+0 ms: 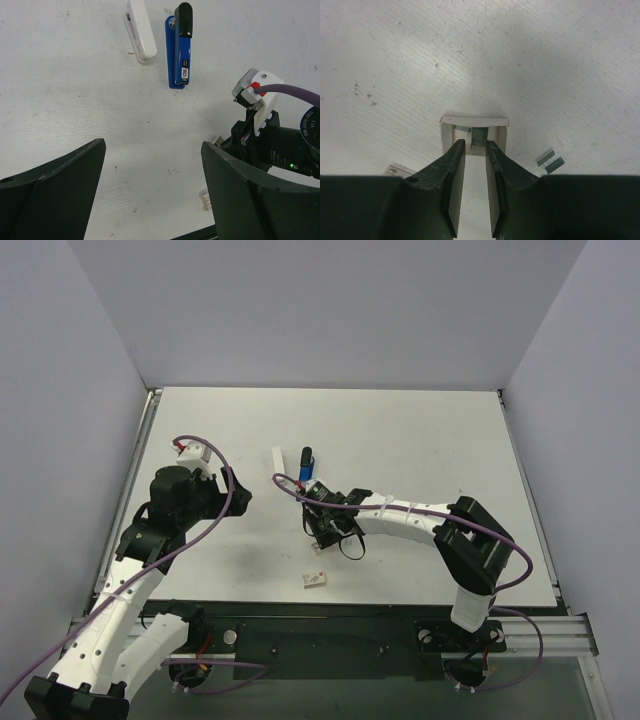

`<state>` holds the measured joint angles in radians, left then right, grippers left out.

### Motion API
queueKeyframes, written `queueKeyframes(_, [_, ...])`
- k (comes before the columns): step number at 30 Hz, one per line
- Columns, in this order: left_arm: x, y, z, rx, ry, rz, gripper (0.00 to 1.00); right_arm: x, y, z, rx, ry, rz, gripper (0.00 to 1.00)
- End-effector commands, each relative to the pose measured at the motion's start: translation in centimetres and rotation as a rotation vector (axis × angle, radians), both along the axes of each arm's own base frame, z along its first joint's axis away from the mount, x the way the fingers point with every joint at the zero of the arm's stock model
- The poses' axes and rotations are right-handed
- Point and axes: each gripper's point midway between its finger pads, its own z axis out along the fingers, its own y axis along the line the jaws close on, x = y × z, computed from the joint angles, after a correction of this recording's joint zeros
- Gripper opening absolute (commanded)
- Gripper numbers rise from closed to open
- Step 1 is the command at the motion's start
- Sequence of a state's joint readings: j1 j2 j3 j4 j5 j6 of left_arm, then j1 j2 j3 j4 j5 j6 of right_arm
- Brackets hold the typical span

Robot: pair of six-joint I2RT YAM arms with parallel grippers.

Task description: Unload the staples from the stapler

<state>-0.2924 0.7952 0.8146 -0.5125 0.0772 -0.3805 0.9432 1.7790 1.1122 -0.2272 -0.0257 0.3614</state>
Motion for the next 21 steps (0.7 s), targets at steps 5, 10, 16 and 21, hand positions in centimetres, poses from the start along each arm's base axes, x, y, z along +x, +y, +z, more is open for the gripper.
queueKeyframes(5, [0.6, 0.0, 1.3, -0.014, -0.053, -0.004, 0.88, 0.8, -1.1, 2.7, 0.016, -0.097, -0.054, 0.23])
queueKeyframes(10, [0.6, -0.1, 1.2, -0.015, -0.053, -0.005, 0.88, 1.1, -3.7, 3.5, 0.003, -0.143, -0.159, 0.3])
queueKeyframes(16, [0.6, -0.1, 1.3, -0.018, -0.053, -0.006, 0.88, 1.4, -6.6, 3.0, 0.011, -0.14, -0.33, 0.36])
queueKeyframes(21, [0.5, -0.1, 1.3, -0.02, -0.053, -0.005, 0.88, 1.4, -7.3, 1.9, 0.026, -0.114, -0.464, 0.37])
